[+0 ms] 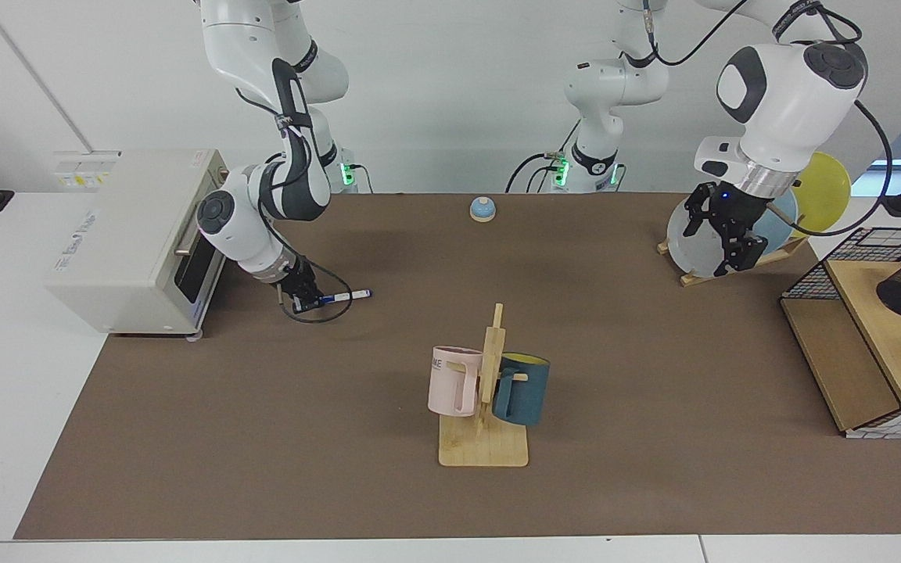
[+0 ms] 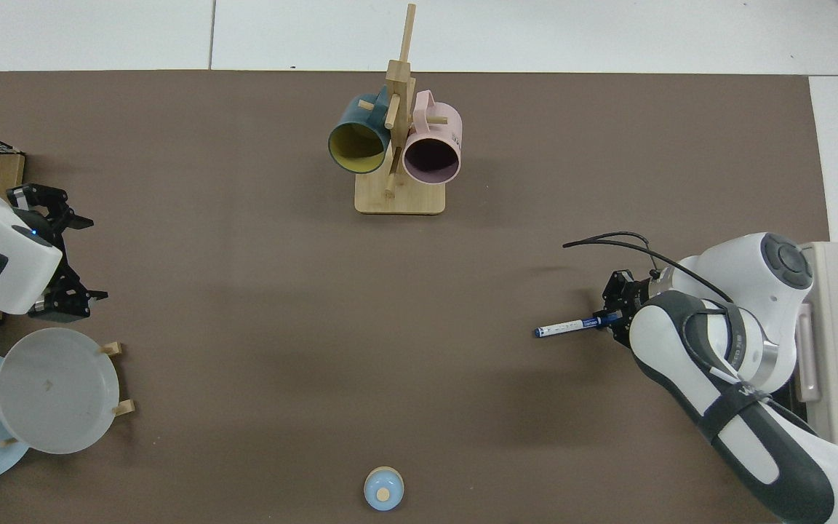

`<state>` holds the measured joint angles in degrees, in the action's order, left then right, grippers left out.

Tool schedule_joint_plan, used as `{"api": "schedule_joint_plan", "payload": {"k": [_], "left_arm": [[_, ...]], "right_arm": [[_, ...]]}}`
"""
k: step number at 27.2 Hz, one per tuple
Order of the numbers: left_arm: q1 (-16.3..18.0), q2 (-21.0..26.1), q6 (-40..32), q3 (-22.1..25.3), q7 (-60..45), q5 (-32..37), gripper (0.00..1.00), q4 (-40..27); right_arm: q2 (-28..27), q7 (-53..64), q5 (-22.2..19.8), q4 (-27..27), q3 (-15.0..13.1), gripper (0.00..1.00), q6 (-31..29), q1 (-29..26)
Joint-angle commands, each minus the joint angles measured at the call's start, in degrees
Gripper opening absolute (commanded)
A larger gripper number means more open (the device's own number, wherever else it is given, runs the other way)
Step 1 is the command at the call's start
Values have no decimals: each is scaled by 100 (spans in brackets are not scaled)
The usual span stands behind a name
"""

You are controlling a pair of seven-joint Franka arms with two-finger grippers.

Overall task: Put markers into pen holder
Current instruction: 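Lift the marker with the right gripper while the left gripper approaches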

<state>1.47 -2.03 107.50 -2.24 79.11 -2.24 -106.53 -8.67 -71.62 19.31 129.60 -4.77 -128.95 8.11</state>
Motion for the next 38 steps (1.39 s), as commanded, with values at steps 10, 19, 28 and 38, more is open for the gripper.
{"api": "schedule_joint_plan", "payload": {"k": [10, 19, 28, 38], "left_arm": [[-499, 71, -52, -118, 834, -128, 100, 97], [-499, -8, -914, -382, 650, -154, 100, 115], [-508, -149, -1240, -812, -114, -75, 100, 501], [-543, -132, -1126, -1357, -888, -49, 100, 633]], "right_arm": [[445, -1, 977, -944, 64, 0, 1354, 569], [577, -800, 1478, -1718, 108, 0, 1768, 981], [490, -2373, 1699, -2088, 108, 0, 1067, 1991], [428, -3649, 2111, -2105, 117, 0, -148, 2661]]}}
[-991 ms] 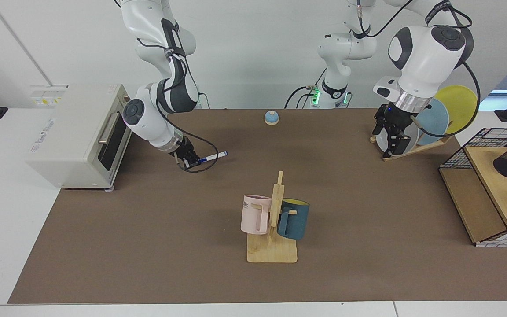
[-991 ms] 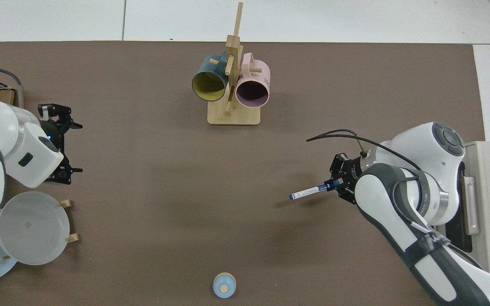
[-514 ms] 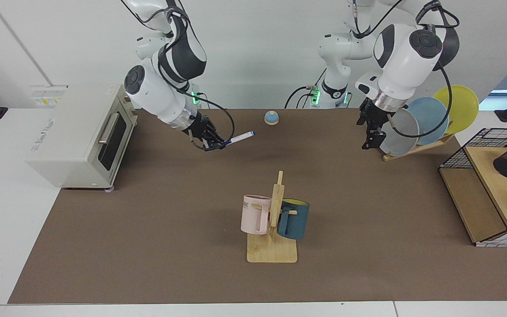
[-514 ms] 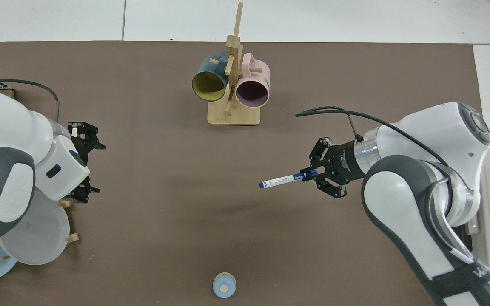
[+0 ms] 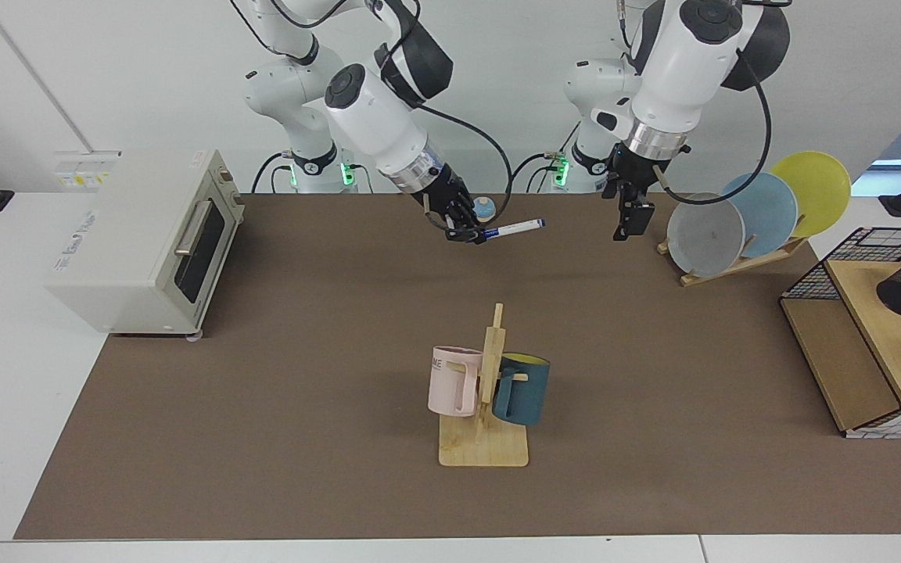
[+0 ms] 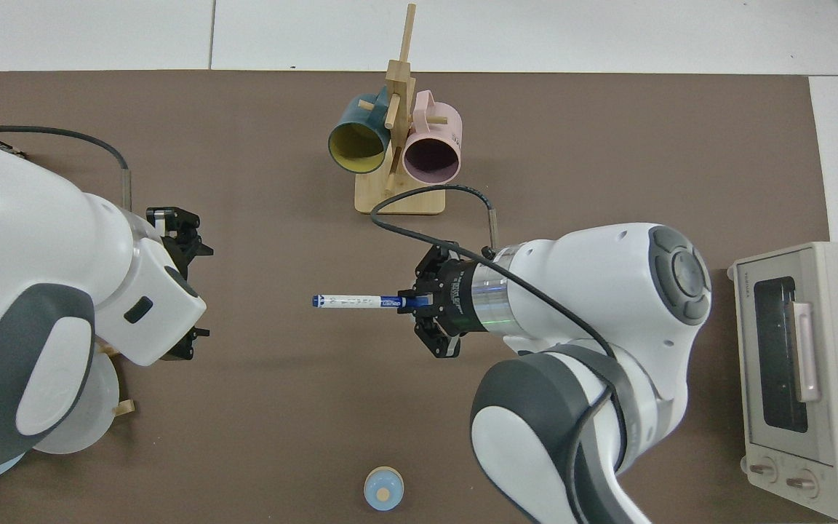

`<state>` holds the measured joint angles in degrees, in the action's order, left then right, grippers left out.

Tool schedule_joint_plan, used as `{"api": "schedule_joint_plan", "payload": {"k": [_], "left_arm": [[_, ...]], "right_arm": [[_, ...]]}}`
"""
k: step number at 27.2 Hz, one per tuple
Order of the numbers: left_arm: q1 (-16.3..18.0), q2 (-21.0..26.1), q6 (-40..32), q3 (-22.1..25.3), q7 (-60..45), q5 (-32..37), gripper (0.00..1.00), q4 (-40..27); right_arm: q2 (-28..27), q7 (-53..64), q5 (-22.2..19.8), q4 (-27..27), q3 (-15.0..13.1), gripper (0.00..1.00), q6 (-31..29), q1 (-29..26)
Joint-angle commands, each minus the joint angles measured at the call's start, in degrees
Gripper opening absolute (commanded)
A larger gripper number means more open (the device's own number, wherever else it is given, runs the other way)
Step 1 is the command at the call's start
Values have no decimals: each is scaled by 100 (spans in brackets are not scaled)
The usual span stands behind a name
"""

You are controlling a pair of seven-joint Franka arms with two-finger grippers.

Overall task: Put markers into pen holder
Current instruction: 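Lift the marker with the right gripper while the left gripper approaches, then grasp the marker with the left gripper while the right gripper opens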

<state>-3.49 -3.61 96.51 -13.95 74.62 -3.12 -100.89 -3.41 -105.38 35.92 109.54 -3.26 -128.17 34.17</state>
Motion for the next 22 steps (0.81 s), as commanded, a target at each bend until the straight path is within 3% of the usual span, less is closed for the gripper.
{"api": "schedule_joint_plan", "payload": {"k": [1, 3, 6, 22], "left_arm": [[-47, 36, 7, -205, -457, 39, 100, 61], [-55, 45, 112, -240, -483, 31, 100, 34], [-73, 62, 298, -380, -562, 30, 100, 8], [-90, 133, 878, -626, -167, 39, 100, 52]], "right_arm": [[-98, -281, 634, -99, -35, 0, -234, 46], [-98, -281, 1152, -99, -44, 0, -252, 46], [-124, -290, 1462, -143, -44, 0, -383, 55], [-142, -255, 996, -126, -52, 0, -604, 354]]}}
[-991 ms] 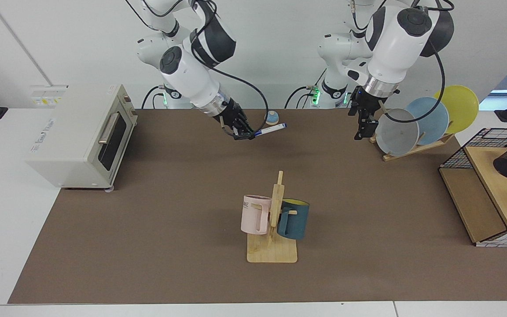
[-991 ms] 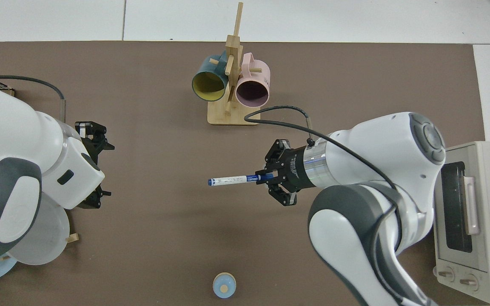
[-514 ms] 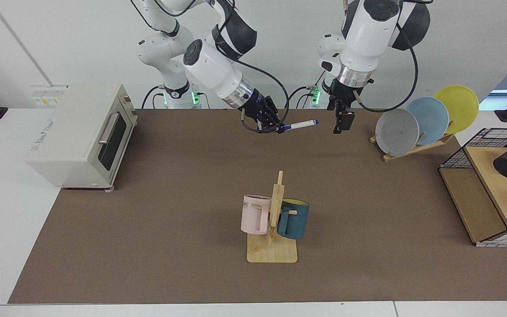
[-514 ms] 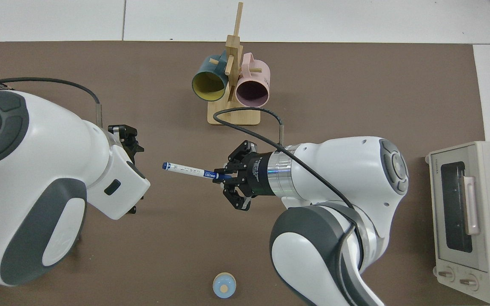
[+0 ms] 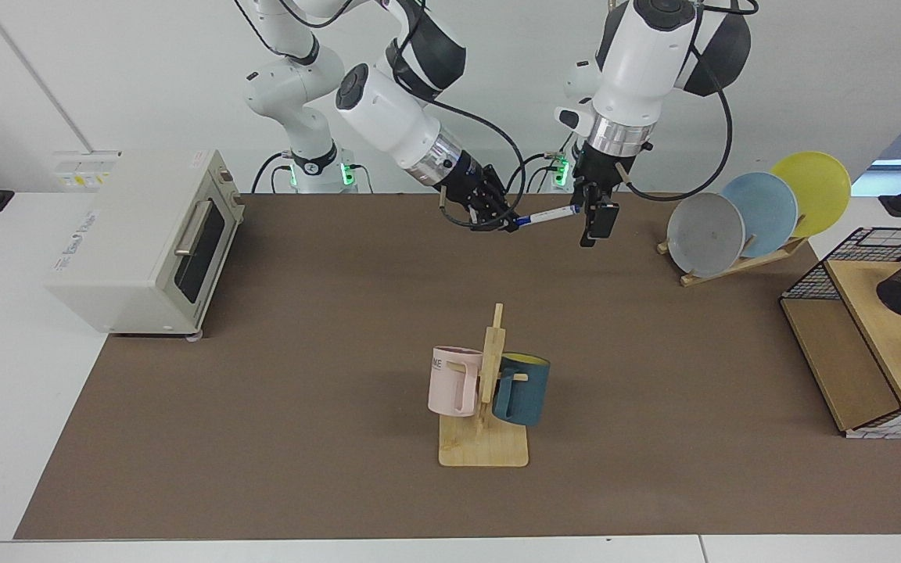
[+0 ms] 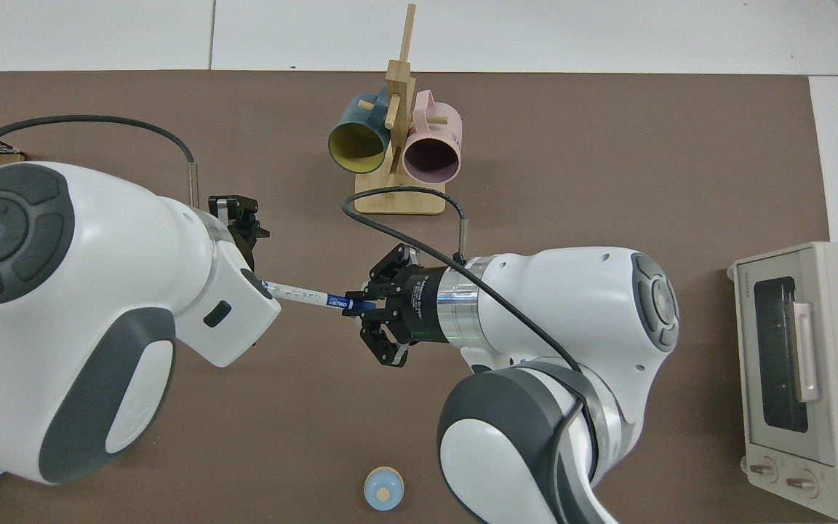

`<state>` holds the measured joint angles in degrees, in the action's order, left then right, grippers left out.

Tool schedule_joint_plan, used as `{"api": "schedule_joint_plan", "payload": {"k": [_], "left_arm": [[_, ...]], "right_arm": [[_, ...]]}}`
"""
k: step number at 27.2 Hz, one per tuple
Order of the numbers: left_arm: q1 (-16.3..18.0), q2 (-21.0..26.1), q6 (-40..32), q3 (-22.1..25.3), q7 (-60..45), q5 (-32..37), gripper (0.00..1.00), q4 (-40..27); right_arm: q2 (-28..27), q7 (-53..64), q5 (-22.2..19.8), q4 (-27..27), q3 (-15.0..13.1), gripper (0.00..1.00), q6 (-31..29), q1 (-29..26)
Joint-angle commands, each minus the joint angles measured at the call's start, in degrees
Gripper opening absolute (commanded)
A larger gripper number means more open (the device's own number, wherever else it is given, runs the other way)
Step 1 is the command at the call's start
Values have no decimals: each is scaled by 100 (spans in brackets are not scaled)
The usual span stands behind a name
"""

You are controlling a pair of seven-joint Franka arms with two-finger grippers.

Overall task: Put markers into pen holder
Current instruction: 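Grasp the marker with the left gripper while the right gripper opens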

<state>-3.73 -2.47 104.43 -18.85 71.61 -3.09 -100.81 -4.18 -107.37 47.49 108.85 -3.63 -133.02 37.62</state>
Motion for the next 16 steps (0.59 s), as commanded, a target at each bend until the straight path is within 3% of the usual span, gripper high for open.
{"api": "schedule_joint_plan", "payload": {"k": [1, 4, 6, 9, 16], "left_arm": [[-75, -8, 52, -206, 134, 36, 100, 35], [-93, -87, -19, -312, 107, 36, 94, -87], [-93, -122, -98, -312, 99, 36, 84, -123], [-93, -123, -168, -312, 107, 36, 53, -123], [-93, -123, -195, -312, 108, 36, 1, -114]], "right_arm": [[-65, -47, -161, -48, -15, 0, -110, 17], [-65, -47, -161, -39, -15, 0, -110, 17], [-57, -39, -170, -31, -15, 0, -110, 9], [-57, -38, -170, -22, -15, 0, -101, 0], [-57, -30, -170, -22, -15, 0, -93, -9]]}}
